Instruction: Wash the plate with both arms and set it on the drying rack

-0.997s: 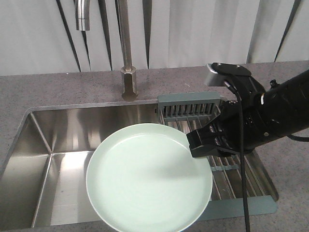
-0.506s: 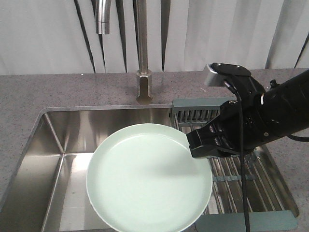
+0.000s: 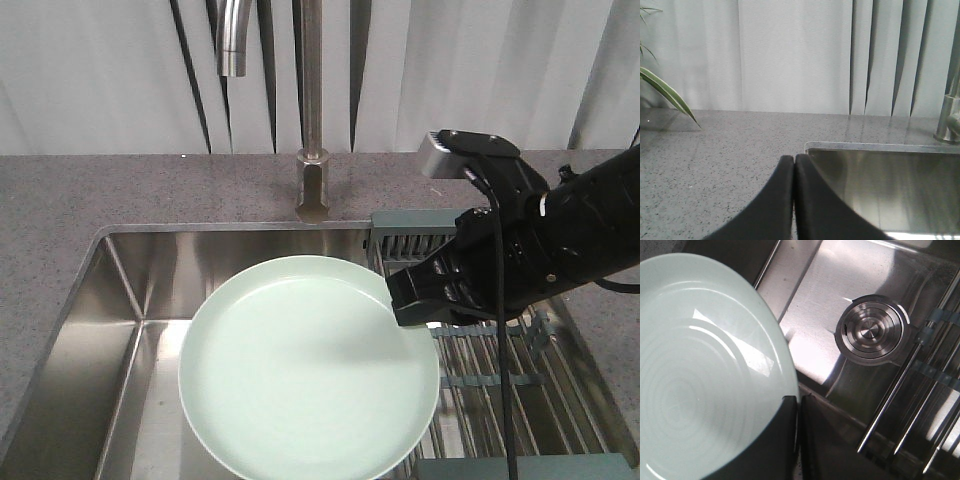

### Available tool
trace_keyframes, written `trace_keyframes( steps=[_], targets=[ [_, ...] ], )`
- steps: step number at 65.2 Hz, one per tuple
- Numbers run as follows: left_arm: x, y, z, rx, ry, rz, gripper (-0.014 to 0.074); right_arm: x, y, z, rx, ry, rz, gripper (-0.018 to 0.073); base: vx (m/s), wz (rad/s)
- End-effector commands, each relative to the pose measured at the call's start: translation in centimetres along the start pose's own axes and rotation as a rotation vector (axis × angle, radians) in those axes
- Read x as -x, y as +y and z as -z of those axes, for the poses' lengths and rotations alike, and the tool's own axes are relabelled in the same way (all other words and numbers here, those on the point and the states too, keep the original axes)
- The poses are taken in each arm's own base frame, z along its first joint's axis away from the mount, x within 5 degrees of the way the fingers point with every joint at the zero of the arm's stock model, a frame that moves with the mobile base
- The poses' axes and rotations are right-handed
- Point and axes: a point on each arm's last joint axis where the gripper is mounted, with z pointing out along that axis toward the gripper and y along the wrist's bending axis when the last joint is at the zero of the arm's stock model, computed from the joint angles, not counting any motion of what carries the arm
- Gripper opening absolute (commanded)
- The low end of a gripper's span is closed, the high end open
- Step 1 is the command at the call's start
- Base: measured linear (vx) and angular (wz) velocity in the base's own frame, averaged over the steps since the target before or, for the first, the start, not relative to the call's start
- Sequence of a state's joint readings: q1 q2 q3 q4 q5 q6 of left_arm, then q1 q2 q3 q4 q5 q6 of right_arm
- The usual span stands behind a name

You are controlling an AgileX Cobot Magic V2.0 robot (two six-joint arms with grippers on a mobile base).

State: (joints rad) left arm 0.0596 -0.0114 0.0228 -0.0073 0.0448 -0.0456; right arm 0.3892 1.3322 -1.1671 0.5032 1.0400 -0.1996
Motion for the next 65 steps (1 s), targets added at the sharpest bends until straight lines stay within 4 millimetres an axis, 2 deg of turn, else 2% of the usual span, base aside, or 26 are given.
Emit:
trace_keyframes(
  steps=[1, 41, 46, 52, 59, 65],
  targets=[
    [1.5, -0.1, 0.2, -0.013, -0.108, 0.010, -0.0006, 0.6, 0.9, 1.5, 0.025, -0.086, 0.013, -0.0008, 0.00, 0.00],
    [1.9, -0.1, 0.3, -0.014, -0.136, 0.005, -0.0006, 0.6, 0.9, 1.5, 0.025, -0.086, 0.013, -0.0008, 0.00, 0.00],
    [2.9, -0.2, 0.5, -0.019, -0.207, 0.034, -0.0006, 0.6, 0.9, 1.5, 0.025, -0.086, 0.013, -0.0008, 0.00, 0.00],
    [4.9, -0.3, 0.9, -0.028, -0.250, 0.077, -0.0006, 0.6, 0.8, 1.5, 0.024, -0.087, 0.013, -0.0008, 0.00, 0.00],
    [8.4, -0.5, 1.3, -0.030, -0.266, 0.070, -0.0006, 0.6, 0.9, 1.5, 0.025, -0.086, 0.013, -0.0008, 0.00, 0.00],
    [11.2, -0.6, 0.9, -0.024, -0.190, 0.059, -0.0006, 0.6, 0.9, 1.5, 0.025, -0.086, 0.013, -0.0008, 0.00, 0.00]
  ],
)
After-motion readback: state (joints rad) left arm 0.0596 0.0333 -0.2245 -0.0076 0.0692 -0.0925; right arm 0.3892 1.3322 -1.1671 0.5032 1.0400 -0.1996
